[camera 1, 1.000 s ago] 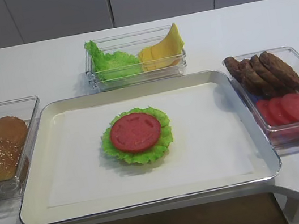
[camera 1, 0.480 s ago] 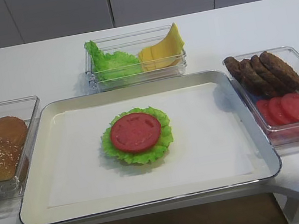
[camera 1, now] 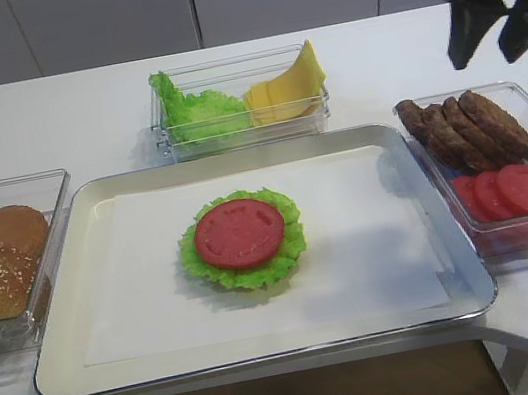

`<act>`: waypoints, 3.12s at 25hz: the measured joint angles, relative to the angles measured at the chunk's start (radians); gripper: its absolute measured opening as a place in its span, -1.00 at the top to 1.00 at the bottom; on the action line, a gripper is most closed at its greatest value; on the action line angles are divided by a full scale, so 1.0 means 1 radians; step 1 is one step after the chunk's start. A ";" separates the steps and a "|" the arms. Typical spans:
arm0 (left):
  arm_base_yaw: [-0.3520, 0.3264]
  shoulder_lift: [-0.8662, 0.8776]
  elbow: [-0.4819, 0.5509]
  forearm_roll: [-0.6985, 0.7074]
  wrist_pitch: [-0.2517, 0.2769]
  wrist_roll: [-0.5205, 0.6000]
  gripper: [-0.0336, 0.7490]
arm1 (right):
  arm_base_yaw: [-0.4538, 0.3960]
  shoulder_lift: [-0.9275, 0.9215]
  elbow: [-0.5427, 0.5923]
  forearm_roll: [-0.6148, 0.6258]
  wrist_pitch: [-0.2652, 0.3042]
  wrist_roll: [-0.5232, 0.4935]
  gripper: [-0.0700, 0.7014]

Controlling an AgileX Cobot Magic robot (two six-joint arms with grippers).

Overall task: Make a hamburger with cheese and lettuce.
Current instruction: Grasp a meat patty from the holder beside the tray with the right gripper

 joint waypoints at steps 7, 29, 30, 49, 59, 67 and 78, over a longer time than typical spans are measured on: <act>0.000 0.000 0.000 0.000 0.000 0.000 0.04 | 0.108 0.176 -0.145 -0.084 -0.002 0.085 -0.14; 0.000 0.000 0.000 0.000 0.000 0.000 0.04 | 0.133 0.352 -0.193 -0.135 -0.008 0.158 -0.14; 0.000 0.000 0.000 0.000 0.000 0.000 0.04 | 0.133 0.352 -0.193 -0.135 -0.008 0.158 -0.14; 0.000 0.000 0.000 0.000 0.000 0.000 0.04 | 0.133 0.372 -0.193 -0.133 -0.016 0.162 -0.14; 0.000 0.000 0.000 0.000 0.000 0.000 0.04 | 0.135 0.386 -0.193 -0.132 -0.036 0.162 -0.14; 0.000 0.000 0.000 0.000 0.000 0.000 0.04 | 0.135 0.395 -0.193 -0.138 -0.038 0.162 -0.14; 0.000 0.000 0.000 0.000 0.000 0.000 0.04 | 0.135 0.403 -0.193 -0.162 -0.047 0.162 -0.14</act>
